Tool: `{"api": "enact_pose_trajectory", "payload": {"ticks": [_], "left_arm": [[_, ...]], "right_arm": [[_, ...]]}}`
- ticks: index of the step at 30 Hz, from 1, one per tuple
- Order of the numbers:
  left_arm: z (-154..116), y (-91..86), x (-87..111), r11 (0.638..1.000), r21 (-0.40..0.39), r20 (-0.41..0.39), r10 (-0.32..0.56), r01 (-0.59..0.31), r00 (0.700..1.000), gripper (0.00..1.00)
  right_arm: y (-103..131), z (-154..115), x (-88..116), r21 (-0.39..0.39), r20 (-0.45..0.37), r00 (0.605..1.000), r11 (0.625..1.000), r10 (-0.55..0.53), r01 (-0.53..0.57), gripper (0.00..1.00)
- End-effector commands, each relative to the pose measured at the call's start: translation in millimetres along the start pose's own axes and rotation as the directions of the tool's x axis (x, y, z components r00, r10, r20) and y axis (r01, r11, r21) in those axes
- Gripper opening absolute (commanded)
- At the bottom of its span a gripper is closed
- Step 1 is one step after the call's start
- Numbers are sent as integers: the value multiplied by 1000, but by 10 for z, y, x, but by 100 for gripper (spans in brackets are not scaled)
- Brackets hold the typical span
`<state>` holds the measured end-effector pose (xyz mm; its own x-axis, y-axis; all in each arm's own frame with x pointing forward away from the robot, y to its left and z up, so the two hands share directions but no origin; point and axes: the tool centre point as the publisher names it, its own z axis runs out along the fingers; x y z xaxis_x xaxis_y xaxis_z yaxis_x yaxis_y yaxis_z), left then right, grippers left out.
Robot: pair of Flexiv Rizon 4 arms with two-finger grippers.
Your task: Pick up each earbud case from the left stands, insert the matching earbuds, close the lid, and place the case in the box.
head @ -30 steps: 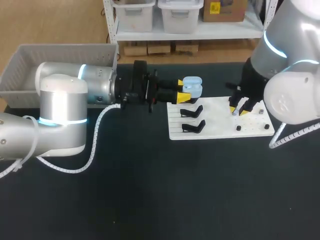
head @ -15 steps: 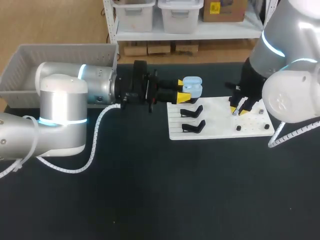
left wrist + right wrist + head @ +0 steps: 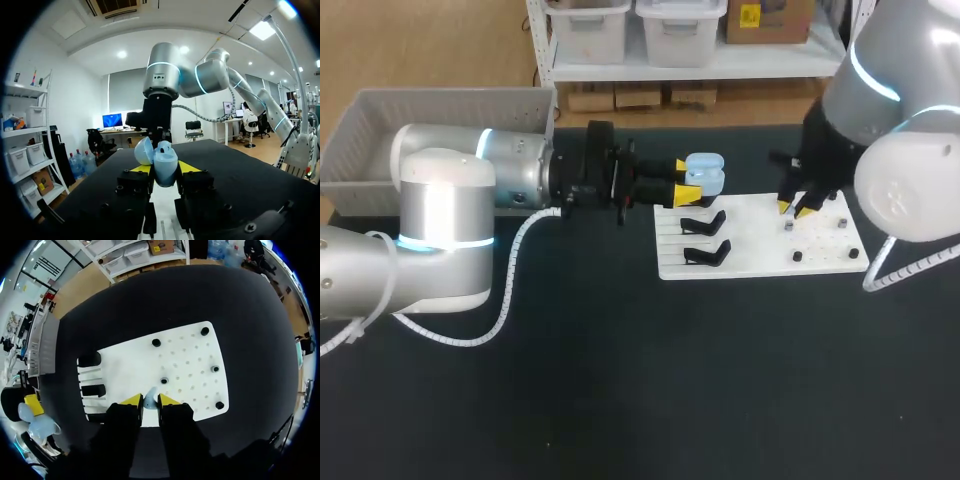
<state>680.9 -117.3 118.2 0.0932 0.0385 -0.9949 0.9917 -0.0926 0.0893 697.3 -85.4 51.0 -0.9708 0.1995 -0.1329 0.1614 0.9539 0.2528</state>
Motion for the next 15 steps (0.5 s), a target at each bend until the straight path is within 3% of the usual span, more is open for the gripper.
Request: {"api": "enact_pose_trajectory", "payload": {"ticks": [1,9,11,15], "left_arm": [[0,-19,5,1000,-7,2,3,-3,1000,0],[0,-19,5,1000,-7,2,3,-3,1000,0],[0,-19,5,1000,-7,2,3,-3,1000,0],[0,-19,5,1000,-7,2,3,-3,1000,0]], "right_arm": [[74,-345,119,-2,-16,999,999,-32,32,0],[452,-1004,213,-33,-47,988,988,-150,148,0],[537,-1132,241,-30,-81,982,985,-170,168,0],[713,-1335,303,-35,-71,972,975,-223,221,0]]}}
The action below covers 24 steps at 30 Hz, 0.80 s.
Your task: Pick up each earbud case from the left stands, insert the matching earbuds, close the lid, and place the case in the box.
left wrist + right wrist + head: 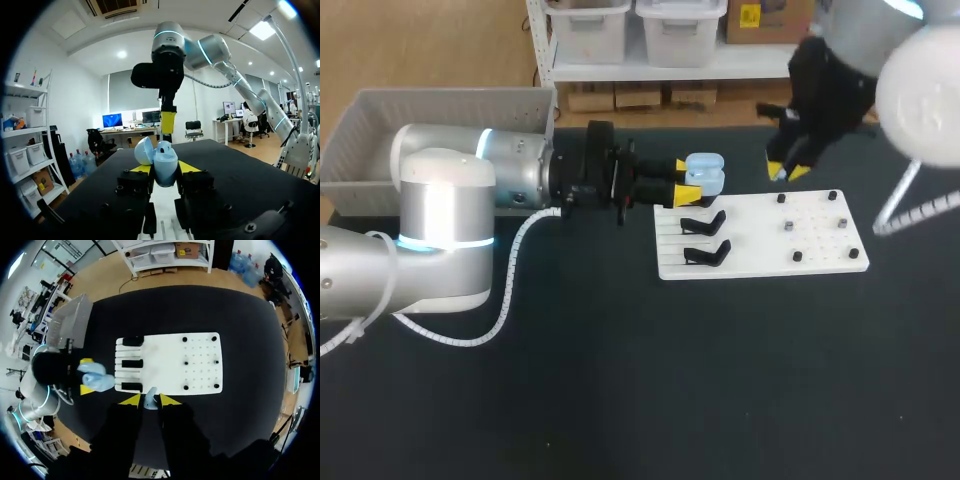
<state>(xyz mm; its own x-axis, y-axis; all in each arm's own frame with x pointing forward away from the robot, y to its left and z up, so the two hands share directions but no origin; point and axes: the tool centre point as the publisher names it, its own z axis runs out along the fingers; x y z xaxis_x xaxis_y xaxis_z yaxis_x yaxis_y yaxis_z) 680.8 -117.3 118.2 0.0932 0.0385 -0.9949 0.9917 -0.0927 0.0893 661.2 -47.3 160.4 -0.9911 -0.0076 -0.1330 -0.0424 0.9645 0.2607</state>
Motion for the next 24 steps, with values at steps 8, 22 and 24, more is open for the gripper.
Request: {"api": "enact_pose_trajectory", "payload": {"ticks": [8,22,24], "left_arm": [[0,-19,5,1000,-7,2,3,-3,1000,0],[0,-19,5,1000,-7,2,3,-3,1000,0],[0,-19,5,1000,-7,2,3,-3,1000,0]], "right_arm": [[537,-368,95,33,-59,988,989,-144,146,0],[953,-181,186,58,-98,955,956,-281,287,0],[953,-181,186,58,-98,955,956,-281,287,0]]}}
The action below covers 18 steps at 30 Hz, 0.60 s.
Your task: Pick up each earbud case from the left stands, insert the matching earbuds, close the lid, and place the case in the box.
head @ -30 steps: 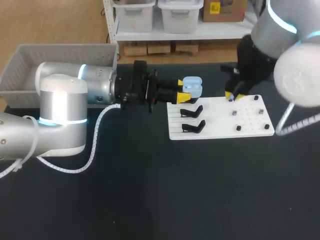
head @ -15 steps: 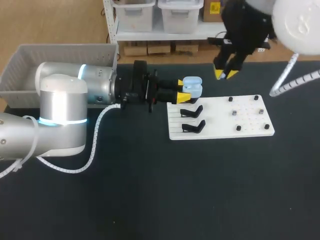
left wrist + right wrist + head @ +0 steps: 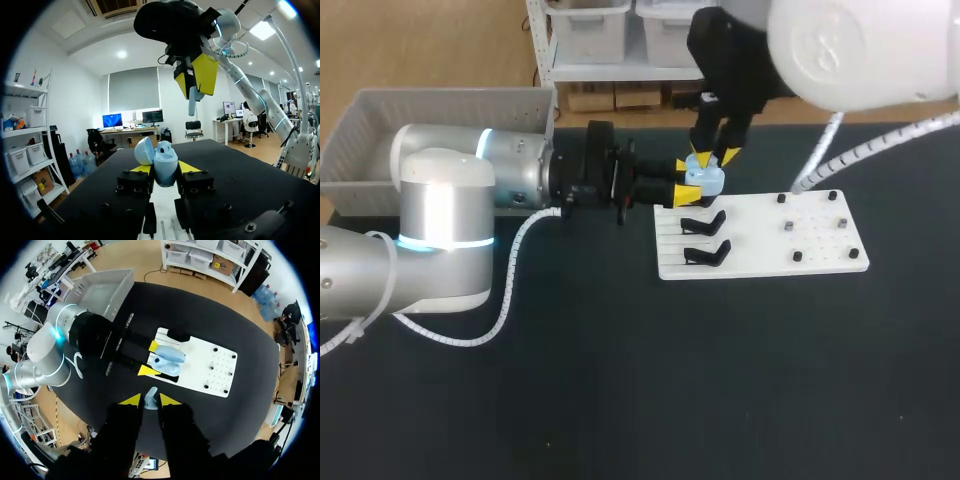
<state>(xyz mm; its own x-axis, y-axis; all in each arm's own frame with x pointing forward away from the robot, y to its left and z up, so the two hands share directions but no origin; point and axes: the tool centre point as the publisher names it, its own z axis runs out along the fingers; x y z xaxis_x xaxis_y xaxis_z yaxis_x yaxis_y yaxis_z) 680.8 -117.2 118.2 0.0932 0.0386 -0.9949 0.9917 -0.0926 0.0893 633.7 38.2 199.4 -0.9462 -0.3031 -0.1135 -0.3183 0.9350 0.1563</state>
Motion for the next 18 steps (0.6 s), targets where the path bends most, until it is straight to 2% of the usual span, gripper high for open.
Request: {"api": "enact_pose_trajectory", "payload": {"ticks": [1,13,18], "left_arm": [[0,-19,5,1000,-7,2,3,-3,1000,0],[0,-19,5,1000,-7,2,3,-3,1000,0],[0,-19,5,1000,-7,2,3,-3,1000,0]], "right_arm": [[6,-3,-32,1,-7,1000,1000,0,0,0],[13,5,-40,2,-10,1000,1000,-7,7,0],[-16,89,-105,-35,-29,999,999,-30,29,0]]}}
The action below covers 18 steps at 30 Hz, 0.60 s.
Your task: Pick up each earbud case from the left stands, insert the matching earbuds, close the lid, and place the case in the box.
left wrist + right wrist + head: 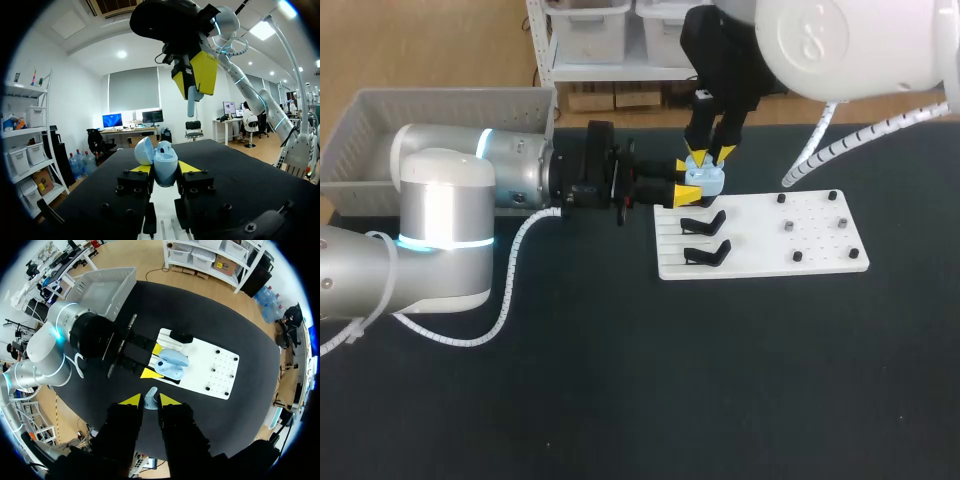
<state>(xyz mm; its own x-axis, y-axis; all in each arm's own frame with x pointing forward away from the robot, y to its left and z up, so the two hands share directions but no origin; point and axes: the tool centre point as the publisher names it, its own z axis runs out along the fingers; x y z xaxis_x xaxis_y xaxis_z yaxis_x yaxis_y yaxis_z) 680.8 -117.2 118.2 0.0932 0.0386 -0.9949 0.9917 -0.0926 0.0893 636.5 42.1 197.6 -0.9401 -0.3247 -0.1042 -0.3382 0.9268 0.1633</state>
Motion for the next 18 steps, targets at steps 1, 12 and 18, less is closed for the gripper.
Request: {"api": "enact_pose_trajectory", "payload": {"ticks": [1,12,18], "left_arm": [[0,-19,5,1000,-7,2,3,-3,1000,0],[0,-19,5,1000,-7,2,3,-3,1000,0],[0,-19,5,1000,-7,2,3,-3,1000,0]], "right_arm": [[-55,77,-79,-29,-18,1000,999,-19,19,0],[-62,157,-143,-41,-39,993,993,-108,107,0],[-55,194,-173,-27,-46,988,989,-145,143,0]]}}
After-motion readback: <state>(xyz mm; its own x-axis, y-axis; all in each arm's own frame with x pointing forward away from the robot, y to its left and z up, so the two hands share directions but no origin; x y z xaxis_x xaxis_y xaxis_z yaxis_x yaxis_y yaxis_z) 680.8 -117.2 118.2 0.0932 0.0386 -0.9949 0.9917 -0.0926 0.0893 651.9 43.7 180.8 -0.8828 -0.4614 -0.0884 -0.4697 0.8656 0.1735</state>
